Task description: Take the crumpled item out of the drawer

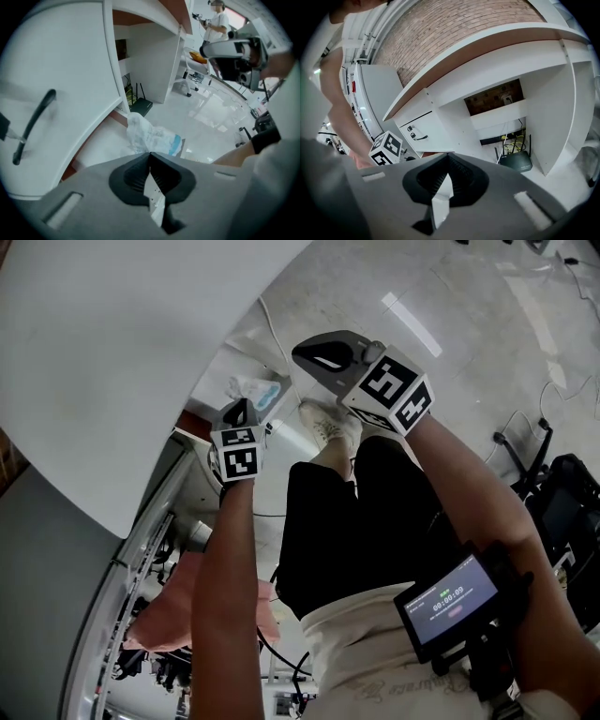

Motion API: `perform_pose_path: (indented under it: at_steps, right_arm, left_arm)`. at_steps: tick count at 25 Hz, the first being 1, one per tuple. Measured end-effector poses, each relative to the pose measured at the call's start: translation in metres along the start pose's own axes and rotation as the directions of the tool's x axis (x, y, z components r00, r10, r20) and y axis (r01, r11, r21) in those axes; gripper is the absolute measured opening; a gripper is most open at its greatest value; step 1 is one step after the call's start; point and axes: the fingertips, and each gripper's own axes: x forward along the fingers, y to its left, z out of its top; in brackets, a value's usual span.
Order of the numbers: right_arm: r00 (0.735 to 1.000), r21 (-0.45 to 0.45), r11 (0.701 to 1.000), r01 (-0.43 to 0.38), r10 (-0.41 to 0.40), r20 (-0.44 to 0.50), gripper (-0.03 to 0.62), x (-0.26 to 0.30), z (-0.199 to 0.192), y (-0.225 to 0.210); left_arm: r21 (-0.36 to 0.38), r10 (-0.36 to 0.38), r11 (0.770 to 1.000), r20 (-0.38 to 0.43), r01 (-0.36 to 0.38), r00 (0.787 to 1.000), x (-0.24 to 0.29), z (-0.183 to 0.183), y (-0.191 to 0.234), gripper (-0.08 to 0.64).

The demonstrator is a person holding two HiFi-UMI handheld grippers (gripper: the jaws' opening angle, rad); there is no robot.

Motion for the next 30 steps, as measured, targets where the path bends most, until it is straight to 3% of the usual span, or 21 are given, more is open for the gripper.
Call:
perform_pose_path:
  at_steps: [10, 18, 30]
  right_arm:
    - [0.998, 0.013, 1.000, -0.011, 0.012, -0.070, 0.009, -0.018, -0.003, 0.029]
    - [0.992, -0.045, 0.998, -0.042, 0.036, -0.124, 0.009, -0.053, 0.013, 0.048]
    - [0.982, -0.092, 0.991, -0.093, 0.076, -0.175, 0.009, -0.080, 0.035, 0.090]
  left_arm:
    - [-0.084, 0.000, 0.996, 0.105, 0.009, 0.994, -0.074, 0.015, -0.006, 0.006]
    - [-0.139, -0.001, 0.990, 0.166, 0.024, 0.986, -0.134, 0.029, -0.036, 0.006]
    - [-0.139, 0.006, 0.990, 0.265, 0.033, 0.964, -0.215, 0.038, -0.044, 0.006]
